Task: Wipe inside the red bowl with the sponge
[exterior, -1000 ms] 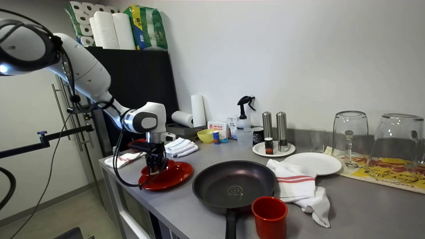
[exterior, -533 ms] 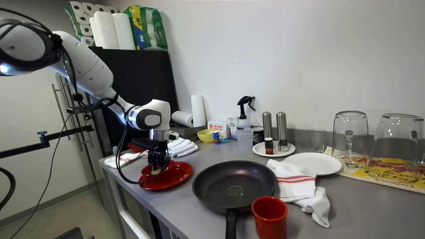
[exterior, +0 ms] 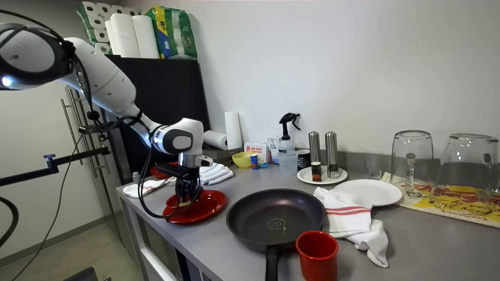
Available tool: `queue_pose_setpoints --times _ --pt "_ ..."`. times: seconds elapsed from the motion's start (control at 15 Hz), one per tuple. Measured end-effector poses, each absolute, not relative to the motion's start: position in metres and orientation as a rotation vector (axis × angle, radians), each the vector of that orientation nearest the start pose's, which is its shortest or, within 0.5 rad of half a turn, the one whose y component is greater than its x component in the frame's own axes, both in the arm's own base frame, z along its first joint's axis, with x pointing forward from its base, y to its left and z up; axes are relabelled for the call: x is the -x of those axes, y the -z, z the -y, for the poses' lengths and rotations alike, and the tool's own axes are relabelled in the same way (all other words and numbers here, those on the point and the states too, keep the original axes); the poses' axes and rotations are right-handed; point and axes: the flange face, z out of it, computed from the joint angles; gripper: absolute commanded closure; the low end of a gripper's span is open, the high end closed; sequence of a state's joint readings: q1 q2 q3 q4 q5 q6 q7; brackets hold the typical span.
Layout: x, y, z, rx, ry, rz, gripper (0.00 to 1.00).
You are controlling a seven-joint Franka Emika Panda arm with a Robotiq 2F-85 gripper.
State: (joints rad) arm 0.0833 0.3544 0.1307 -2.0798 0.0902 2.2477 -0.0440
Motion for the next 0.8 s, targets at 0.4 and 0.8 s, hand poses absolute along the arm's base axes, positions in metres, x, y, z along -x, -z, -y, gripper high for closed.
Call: queue_pose_setpoints --times 0.4,0.8 --pt "-0.562 -0.243 -0.123 3.025 -0.174 0.278 0.75" --pt "-0.577 -0.245 -0.126 3.025 0.054 0.269 0.75"
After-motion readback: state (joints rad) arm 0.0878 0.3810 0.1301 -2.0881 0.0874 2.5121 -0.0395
